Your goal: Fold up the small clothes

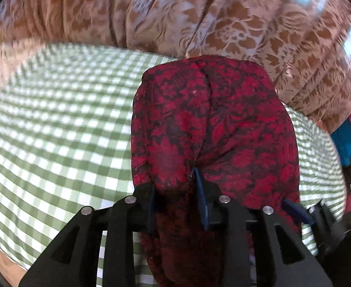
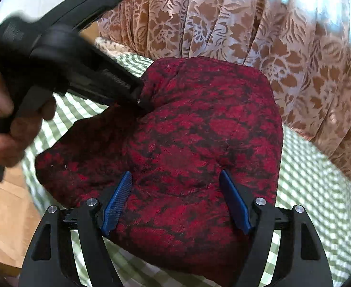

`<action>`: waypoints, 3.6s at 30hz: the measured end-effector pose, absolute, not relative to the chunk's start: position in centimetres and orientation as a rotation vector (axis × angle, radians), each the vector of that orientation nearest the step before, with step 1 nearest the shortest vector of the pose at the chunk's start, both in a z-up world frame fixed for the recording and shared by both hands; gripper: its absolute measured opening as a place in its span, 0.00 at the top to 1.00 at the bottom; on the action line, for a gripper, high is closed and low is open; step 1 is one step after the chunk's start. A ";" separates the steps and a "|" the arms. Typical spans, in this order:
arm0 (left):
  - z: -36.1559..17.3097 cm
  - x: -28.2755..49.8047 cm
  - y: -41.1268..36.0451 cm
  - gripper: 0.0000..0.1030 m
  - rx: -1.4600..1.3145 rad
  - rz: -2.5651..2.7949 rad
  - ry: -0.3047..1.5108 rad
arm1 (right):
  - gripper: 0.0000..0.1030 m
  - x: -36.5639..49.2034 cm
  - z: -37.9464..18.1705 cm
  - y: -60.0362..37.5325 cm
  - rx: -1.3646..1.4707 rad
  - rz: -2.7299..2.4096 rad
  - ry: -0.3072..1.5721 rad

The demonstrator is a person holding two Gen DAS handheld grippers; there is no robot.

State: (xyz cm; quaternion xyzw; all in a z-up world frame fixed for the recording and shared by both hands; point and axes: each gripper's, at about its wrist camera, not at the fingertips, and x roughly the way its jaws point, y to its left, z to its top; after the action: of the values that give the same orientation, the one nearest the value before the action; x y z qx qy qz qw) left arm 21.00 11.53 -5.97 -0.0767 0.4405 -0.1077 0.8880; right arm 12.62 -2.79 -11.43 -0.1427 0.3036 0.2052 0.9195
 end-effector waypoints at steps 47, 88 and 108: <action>-5.7 17.4 12.6 0.13 -0.111 -0.148 0.748 | 0.03 24.1 -14.8 -15.7 0.577 0.693 0.969; -11.1 28.2 23.8 0.28 -0.593 -0.346 0.811 | 0.03 40.5 -15.0 -3.3 0.508 0.997 1.128; -7.8 29.2 23.0 0.23 -0.359 0.023 0.758 | 0.10 37.6 -8.7 5.1 -0.220 0.415 0.758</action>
State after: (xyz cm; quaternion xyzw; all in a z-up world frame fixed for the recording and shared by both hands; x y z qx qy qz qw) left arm 29.17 23.03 -7.78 -0.1743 0.3681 0.0111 0.9132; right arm 37.65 5.08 -8.71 -0.1066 0.3667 0.2009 0.9021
